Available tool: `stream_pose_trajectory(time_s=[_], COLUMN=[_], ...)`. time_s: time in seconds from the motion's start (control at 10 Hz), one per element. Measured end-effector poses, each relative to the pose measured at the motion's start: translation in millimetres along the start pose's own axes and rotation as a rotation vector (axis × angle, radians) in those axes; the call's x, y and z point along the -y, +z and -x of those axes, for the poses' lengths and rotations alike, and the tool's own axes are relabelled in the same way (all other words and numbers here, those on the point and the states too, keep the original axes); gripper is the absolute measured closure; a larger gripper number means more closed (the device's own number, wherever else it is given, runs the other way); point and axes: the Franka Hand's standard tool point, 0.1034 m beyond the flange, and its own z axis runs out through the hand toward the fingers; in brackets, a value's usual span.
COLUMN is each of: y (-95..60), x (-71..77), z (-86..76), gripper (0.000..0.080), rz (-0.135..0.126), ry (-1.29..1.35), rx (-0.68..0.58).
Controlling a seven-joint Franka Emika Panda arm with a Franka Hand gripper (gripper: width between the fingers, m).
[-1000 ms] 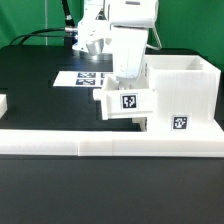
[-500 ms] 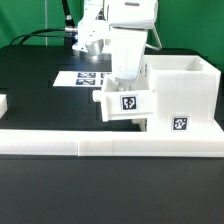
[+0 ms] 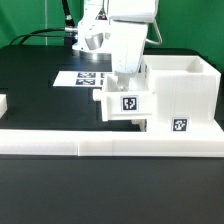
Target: Assemble drawer
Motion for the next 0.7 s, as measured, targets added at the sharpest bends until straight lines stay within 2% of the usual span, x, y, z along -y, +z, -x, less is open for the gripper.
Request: stream_pose_trajectory(time_s=[0.1,0.2,0.3,0.4,0.5,0.6,0.7], y=[-7.6,-18.9,-28.5,-35.9,-32.5,-30.7,-30.7], x=[-2.3,-6.0,-7.7,-6.3,4.2,8.5,7.6], z=[-1.4,0.6,6.8,22.7,45.0,58.4,54.9], gripper=[0.0239,0.0178,0.0178,0.0155,0.0151,0.0151,0.0150], rz=[0.000,0.000,0.007,0.007,-0.013,-0.027,-0.026], ry=[-0.004,-0.005,-0.018,-0.053,-0.080,-0.080,-0.084], rx=[0.007,0.019,0.027,0.038,0.048,0.054,0.053])
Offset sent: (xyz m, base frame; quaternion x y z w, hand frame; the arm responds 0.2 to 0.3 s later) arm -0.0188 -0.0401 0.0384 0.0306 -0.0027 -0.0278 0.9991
